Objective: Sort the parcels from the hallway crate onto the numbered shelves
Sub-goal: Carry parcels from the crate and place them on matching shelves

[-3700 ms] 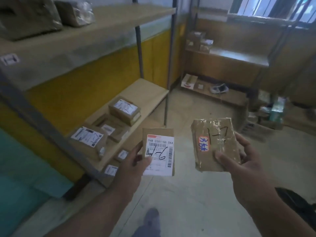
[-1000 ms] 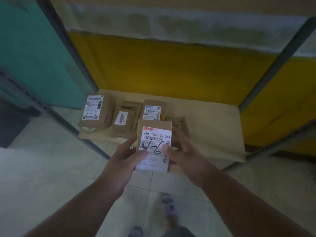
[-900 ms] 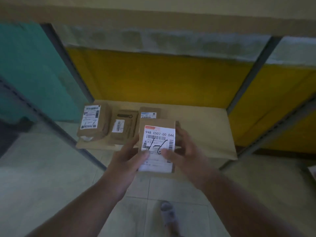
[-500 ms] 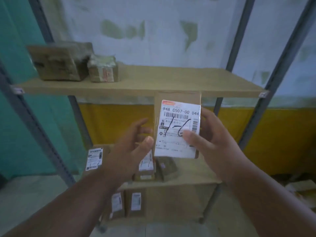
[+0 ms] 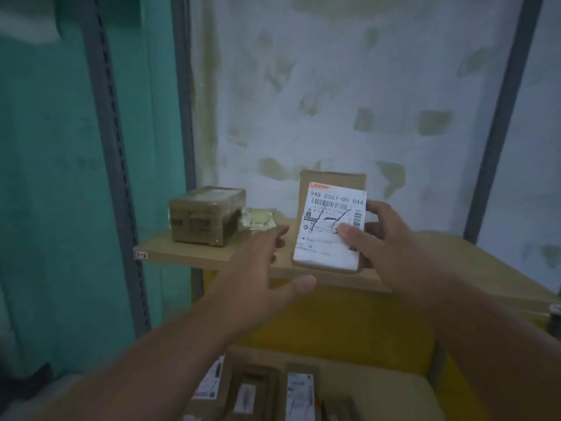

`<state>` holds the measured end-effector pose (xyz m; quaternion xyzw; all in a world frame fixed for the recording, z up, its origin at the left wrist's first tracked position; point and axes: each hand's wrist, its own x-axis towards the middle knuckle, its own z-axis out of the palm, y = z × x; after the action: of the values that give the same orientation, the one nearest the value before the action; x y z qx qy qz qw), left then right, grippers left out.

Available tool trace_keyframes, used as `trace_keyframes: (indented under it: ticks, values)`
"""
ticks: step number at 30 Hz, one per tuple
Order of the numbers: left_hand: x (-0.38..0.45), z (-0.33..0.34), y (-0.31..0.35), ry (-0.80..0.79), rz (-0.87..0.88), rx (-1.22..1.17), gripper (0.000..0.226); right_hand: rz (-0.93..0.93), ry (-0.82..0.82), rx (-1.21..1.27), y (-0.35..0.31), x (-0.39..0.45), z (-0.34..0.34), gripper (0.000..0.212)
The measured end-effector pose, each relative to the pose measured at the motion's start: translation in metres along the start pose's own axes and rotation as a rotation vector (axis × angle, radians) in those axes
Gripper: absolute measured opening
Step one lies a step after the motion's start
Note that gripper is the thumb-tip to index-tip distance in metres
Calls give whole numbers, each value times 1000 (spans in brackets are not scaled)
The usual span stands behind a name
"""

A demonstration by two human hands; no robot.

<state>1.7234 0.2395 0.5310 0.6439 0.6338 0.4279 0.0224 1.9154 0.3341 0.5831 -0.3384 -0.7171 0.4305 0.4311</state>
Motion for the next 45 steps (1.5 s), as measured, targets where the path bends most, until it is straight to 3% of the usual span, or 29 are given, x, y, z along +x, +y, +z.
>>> trace_keyframes:
  ticks: [7, 12, 17, 21, 25, 29, 36, 40, 45]
  values:
    - [56, 13, -19, 87, -110, 239, 80, 268, -221, -77, 33, 118, 6, 36]
    - [82, 32, -33, 86, -171, 366, 78, 307, -182, -148, 60, 166, 14, 45]
    - [94, 40, -40, 120, -196, 368, 78, 31, -97, -665, 63, 180, 12, 53]
    - [93, 42, -43, 202, -187, 302, 73, -118, -47, -682, 56, 172, 15, 57]
    - [81, 40, -45, 270, -162, 244, 64, -448, 16, -728, 45, 147, 28, 57]
    - [52, 18, -56, 291, -177, 242, 53, -671, -10, -615, 25, 112, 61, 49]
    - [-49, -76, -108, 390, -283, 452, 52, -848, -131, -386, -20, 48, 175, 51]
    - [-145, -159, -149, 486, -436, 576, 58, -864, -238, -240, -43, 0, 296, 51]
    - [-263, -262, -185, 527, -646, 662, 42, -797, -433, -93, -69, -66, 448, 47]
